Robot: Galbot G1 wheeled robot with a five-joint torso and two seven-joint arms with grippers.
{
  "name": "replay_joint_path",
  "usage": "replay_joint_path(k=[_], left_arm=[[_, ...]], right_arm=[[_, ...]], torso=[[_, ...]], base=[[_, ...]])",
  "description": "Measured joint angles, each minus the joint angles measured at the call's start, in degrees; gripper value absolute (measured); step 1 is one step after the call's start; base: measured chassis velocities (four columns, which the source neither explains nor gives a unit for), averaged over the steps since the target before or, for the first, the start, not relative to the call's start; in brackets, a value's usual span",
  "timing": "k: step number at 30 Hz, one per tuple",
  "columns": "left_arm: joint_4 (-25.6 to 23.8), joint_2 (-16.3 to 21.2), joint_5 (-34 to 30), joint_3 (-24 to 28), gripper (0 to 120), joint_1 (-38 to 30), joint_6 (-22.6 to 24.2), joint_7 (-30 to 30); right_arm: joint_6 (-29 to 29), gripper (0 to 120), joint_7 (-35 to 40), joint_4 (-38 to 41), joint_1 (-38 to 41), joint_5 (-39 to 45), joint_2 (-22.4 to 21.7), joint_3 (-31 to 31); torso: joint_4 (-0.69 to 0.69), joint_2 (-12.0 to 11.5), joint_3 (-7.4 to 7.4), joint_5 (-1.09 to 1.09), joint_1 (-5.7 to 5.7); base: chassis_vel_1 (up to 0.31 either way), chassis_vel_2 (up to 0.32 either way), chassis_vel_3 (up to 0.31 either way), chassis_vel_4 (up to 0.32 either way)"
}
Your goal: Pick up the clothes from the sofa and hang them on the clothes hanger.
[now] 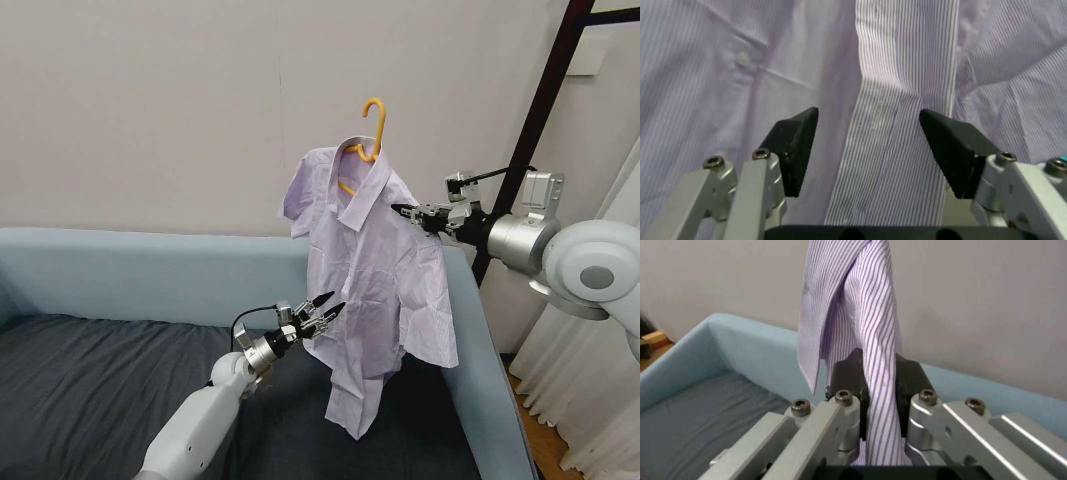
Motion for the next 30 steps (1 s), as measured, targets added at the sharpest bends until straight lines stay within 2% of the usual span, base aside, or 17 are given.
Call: replay_joint_path(k=[6,10,12,15,17,21,22,24,27,28,30], left_arm=[[3.7,-1.2,1.2,0.5,65,-2.9,0.7,3.0],[4.0,-1.4,1.1,0.5,47,-3.3,1.1,4.0],[4.0,-1.3,1.1,0.5,45,-3.3,1.2,4.3],[3.7,-0.8,0.6,0.4,29,-3.0,1.4,4.6],[3.6,-0.6,0.4,0.3,25,-3.0,1.4,4.6],[3.0,0.3,-0.2,0.4,7,-3.3,1.2,4.0],[3.0,0.3,-0.2,0.4,7,-3.3,1.2,4.0],[2.7,0.8,-0.6,0.6,1,-3.9,0.4,2.6],[2.3,1.3,-1.1,1.0,0,-4.7,-0.7,0.2],[1.9,2.0,-1.5,1.2,0,-6.0,-2.0,-2.8],[1.6,2.7,-1.6,1.6,0,-7.3,-3.2,-5.0]], right_arm=[[0.0,7,-0.5,0.0,-0.1,-0.1,0.1,0.2],[0.1,7,-0.7,-0.1,-0.2,-0.4,0.2,0.2],[0.1,7,-0.7,-0.2,-0.2,-0.5,0.2,0.2],[0.3,7,-0.8,-0.5,-0.3,-0.8,0.2,0.4],[0.3,7,-0.8,-0.5,-0.3,-0.9,0.2,0.4],[0.4,7,-0.9,-0.5,-0.5,-1.0,-0.1,0.6],[0.4,7,-0.9,-0.5,-0.5,-1.0,-0.1,0.6],[0.4,7,-0.8,-0.3,-0.5,-0.9,-0.5,0.6],[0.4,7,-0.5,0.1,-0.5,-0.6,-1.1,0.7],[0.3,7,0.0,0.5,-0.5,0.0,-1.8,0.9],[0.0,7,0.6,0.7,-0.5,0.6,-2.2,1.2]], torso=[[0.00,0.0,0.00,0.00,0.00],[0.01,0.0,0.00,0.00,0.00],[0.01,0.0,0.00,0.00,0.00],[0.01,0.0,0.00,-0.01,0.00],[0.01,0.0,-0.01,0.00,0.00],[0.01,0.0,0.00,-0.01,0.00],[0.01,0.0,0.00,-0.01,0.00],[0.00,0.0,-0.01,-0.01,0.00],[0.00,0.0,0.00,-0.01,0.00],[0.00,0.0,-0.01,-0.01,0.00],[0.00,0.0,-0.01,0.00,0.00]], base=[[0.000,0.000,0.000,0.000],[0.000,0.000,0.000,0.000],[0.000,0.000,0.000,0.000],[0.000,0.000,0.000,0.000],[0.000,0.000,0.000,0.000],[0.000,0.000,0.000,0.000],[0.000,0.000,0.000,0.000],[0.000,0.000,0.000,0.000],[0.000,0.000,0.000,0.000],[0.000,0.000,0.000,0.000],[0.000,0.000,0.000,0.000]])
